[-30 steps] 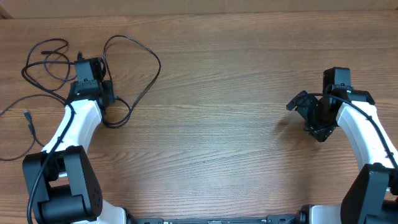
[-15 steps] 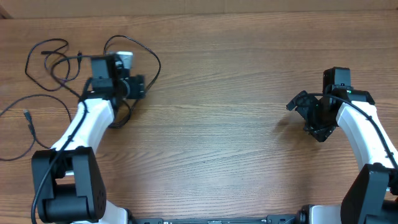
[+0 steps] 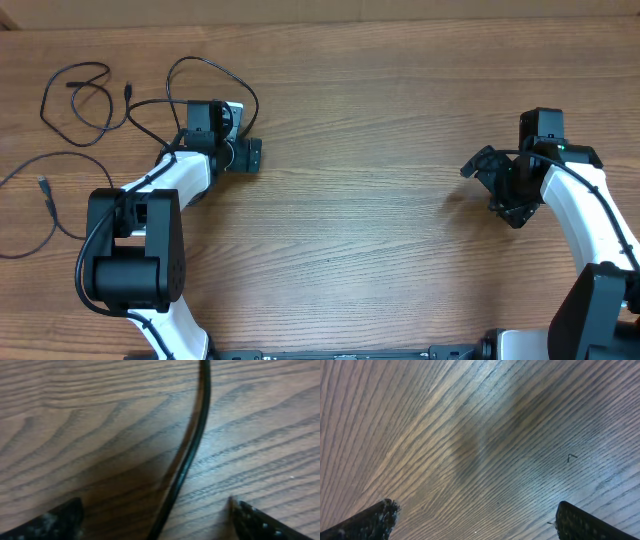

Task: Untangle cables

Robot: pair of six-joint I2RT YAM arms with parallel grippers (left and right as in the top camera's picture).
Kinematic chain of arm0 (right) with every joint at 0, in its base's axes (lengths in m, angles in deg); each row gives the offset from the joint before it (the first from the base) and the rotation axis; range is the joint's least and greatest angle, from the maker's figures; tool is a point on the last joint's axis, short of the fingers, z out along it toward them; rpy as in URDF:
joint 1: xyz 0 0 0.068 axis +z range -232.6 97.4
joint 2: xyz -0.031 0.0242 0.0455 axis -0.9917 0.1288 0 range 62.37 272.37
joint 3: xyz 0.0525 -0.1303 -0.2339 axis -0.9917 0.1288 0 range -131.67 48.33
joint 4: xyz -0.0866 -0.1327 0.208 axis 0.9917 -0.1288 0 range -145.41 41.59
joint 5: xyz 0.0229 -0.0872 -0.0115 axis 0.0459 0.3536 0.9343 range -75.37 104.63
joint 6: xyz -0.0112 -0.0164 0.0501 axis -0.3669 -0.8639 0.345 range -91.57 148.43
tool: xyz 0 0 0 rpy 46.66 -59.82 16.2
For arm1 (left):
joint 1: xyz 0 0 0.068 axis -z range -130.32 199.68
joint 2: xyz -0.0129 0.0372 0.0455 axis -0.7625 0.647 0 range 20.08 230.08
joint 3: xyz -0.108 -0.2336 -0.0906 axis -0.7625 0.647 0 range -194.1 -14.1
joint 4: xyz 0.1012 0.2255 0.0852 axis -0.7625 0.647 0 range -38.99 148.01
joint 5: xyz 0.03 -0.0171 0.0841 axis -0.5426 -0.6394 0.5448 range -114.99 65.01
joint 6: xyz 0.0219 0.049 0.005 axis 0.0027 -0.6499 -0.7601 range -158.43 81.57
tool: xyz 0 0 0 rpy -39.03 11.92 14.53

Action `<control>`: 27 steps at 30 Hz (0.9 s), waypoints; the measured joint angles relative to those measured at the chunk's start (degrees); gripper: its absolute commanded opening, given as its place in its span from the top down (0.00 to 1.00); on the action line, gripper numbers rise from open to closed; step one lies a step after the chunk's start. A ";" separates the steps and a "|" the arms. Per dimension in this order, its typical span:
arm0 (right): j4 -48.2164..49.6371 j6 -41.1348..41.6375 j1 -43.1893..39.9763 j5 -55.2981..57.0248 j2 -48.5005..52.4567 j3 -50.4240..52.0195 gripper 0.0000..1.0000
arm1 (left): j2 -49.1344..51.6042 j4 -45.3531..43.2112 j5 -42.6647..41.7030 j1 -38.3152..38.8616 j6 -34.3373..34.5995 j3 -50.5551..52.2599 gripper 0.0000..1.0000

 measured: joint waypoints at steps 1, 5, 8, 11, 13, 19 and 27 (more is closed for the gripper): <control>0.00 0.00 0.00 0.00 0.00 0.00 0.00 | 0.00 -0.09 0.39 0.00 -0.09 0.00 0.25; 0.02 0.00 0.00 0.00 0.00 0.00 0.00 | 0.04 -0.28 1.42 0.00 0.02 0.00 0.54; 0.02 0.00 0.00 0.00 0.00 0.00 0.00 | 0.04 -0.31 2.64 0.00 0.50 0.00 0.77; 0.02 0.00 -0.02 0.00 0.00 0.00 0.00 | 0.04 -0.04 5.90 0.00 2.23 0.00 0.83; 0.02 0.02 0.00 -0.02 0.00 0.00 0.00 | 0.04 0.37 7.91 0.02 3.91 -0.07 0.87; 0.02 0.02 0.00 0.00 0.00 0.00 0.00 | 0.04 1.22 11.39 0.02 9.99 -0.22 0.88; 0.00 0.00 0.00 0.00 0.00 0.00 0.00 | 0.02 1.66 12.83 0.02 12.48 -0.31 0.69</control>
